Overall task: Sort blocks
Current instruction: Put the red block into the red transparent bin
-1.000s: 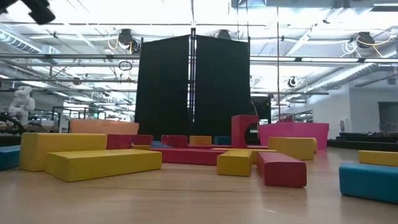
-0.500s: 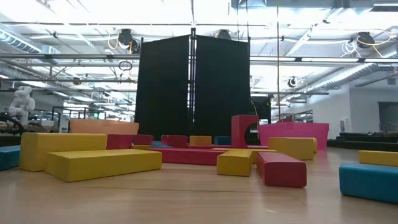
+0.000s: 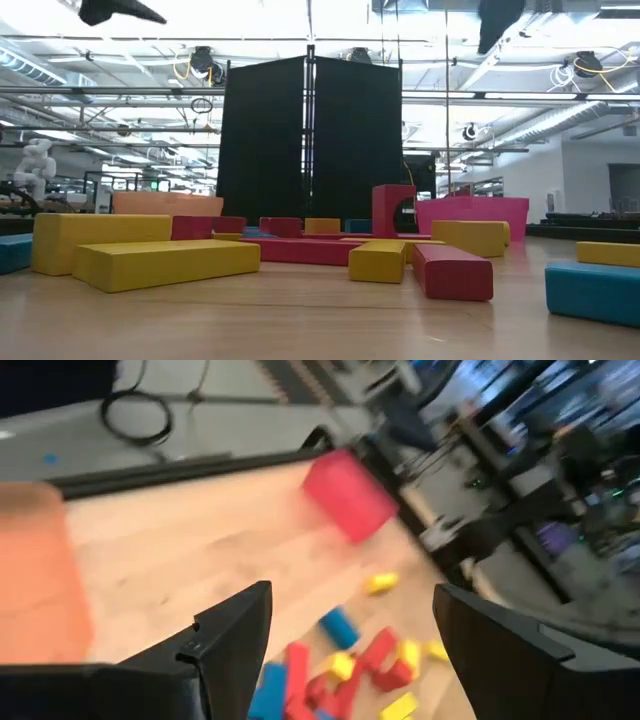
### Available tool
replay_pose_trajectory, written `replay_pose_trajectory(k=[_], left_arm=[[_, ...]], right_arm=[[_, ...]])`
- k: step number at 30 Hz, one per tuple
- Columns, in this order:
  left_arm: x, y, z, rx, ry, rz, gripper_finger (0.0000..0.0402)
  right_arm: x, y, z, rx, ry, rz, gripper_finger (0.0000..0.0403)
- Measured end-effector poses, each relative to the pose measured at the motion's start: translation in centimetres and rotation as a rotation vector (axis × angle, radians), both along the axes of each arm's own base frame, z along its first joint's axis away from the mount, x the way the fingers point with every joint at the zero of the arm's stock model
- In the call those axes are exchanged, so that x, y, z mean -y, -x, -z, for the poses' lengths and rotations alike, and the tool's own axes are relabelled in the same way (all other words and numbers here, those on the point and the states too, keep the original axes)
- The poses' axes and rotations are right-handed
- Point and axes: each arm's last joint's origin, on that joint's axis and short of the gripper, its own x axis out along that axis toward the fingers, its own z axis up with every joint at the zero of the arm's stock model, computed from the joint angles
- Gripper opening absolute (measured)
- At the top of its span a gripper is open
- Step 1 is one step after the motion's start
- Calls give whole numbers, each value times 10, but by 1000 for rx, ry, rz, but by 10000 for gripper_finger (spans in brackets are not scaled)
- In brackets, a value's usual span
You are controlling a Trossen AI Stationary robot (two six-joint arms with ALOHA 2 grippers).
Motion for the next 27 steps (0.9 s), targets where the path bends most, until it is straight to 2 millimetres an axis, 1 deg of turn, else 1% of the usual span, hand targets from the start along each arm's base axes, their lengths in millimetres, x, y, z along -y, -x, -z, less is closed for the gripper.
replay_pose_trajectory(k=[4, 8, 11, 15, 18, 22, 24, 27], left_arm=[[0, -9, 7, -76, 0, 0, 285], [0, -14, 10, -116, 0, 3, 285], [0, -14, 10, -118, 3, 8, 285], [1, -13, 11, -126, 4, 9, 285], [0, -12, 13, -153, 4, 9, 285], [0, -10, 15, -179, 3, 10, 285], [0, -9, 16, -192, 4, 9, 285], [1, -9, 16, -195, 9, 18, 285]], right_arm=[[1, -19, 14, -49, 2, -8, 293], [0, -38, 40, -45, -22, -14, 293], [-8, -54, 63, -12, -79, -70, 293], [-22, -85, 93, 45, -113, -175, 293], [-31, -103, 113, 10, -91, -260, 293], [-41, -119, 140, -74, -55, -404, 293], [-46, -124, 149, -110, -46, -453, 293], [-55, -132, 152, -112, -33, -509, 296]])
